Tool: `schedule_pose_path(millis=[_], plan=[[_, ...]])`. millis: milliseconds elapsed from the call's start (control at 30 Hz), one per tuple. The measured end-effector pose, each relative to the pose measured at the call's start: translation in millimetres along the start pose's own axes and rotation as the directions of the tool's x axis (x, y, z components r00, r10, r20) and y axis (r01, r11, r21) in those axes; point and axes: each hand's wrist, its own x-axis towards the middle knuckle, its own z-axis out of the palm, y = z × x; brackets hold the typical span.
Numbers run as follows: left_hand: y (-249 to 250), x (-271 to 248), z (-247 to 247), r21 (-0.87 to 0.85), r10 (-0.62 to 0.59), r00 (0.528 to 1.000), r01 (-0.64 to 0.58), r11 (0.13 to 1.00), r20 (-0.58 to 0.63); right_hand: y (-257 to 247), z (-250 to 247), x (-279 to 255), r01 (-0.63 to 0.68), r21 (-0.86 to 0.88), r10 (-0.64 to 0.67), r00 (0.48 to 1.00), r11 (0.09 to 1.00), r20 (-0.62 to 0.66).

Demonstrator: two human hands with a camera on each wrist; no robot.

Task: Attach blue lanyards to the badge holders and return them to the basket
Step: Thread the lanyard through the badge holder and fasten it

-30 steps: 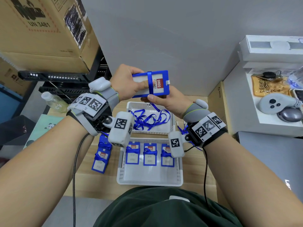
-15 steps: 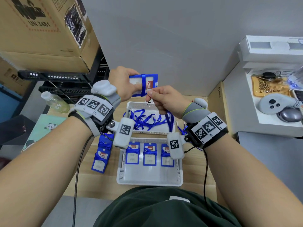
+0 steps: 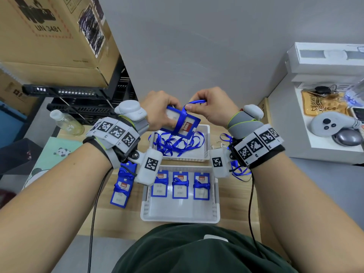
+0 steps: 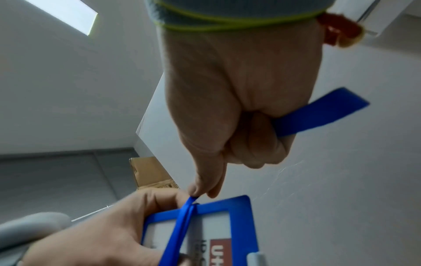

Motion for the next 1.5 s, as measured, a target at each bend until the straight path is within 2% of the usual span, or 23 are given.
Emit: schedule_pose_path(millis=[233, 467, 600, 767, 933, 1133, 1233, 1367, 1500], plan=[[1.9, -3.8, -3.2, -0.051, 0.033, 0.999, -0.031, 0.998, 0.04, 3.6, -8.9, 1.5, 0.0, -0.084, -0.002, 1.0, 0.996, -0.025], [14.3, -10.6, -8.5, -0.301, 0.139, 0.99, -0.13, 0.945, 0.01, 13.9, -12.2, 4.6, -0.071, -0.085, 0.07, 0.997, 0.994, -0.011], [18.0, -10.3, -12.0, -0.456, 0.107, 0.994, -0.091, 0.885, 0.01, 24.5, -4.2, 3.0, -0.139, -0.096, 0.146, 0.988, 0.986, 0.06], [15.0, -4.8, -11.4, -0.46, 0.019, 0.998, -0.042, 0.887, -0.054, 35.8, 12.1, -4.3, -0.243, -0.148, 0.266, 0.95, 0.959, 0.165], [8.4, -1.9, -9.5, -0.472, -0.039, 0.994, -0.014, 0.882, -0.101, 35.9, 12.8, -6.3, -0.171, -0.026, 0.173, 0.976, 0.985, 0.132], [5.3, 3.0, -9.6, -0.509, -0.093, 0.988, 0.017, 0.861, -0.124, 28.1, 14.3, -7.2, -0.105, 0.199, 0.048, 0.961, 0.974, 0.271], [3.1, 4.8, -8.4, -0.535, -0.134, 0.981, 0.037, 0.844, -0.143, 25.6, 21.9, -8.3, -0.053, 0.286, -0.03, 0.96, 0.957, 0.277], [-4.7, 9.5, -4.8, -0.583, -0.218, 0.959, 0.075, 0.809, -0.18, 19.6, 28.2, -11.8, 0.027, 0.305, -0.088, 0.978, 0.952, 0.187], [-7.4, 14.0, 1.7, -0.667, -0.313, 0.921, 0.085, 0.74, -0.23, 10.2, 36.9, -10.1, 0.06, 0.226, -0.109, 0.972, 0.972, 0.209]])
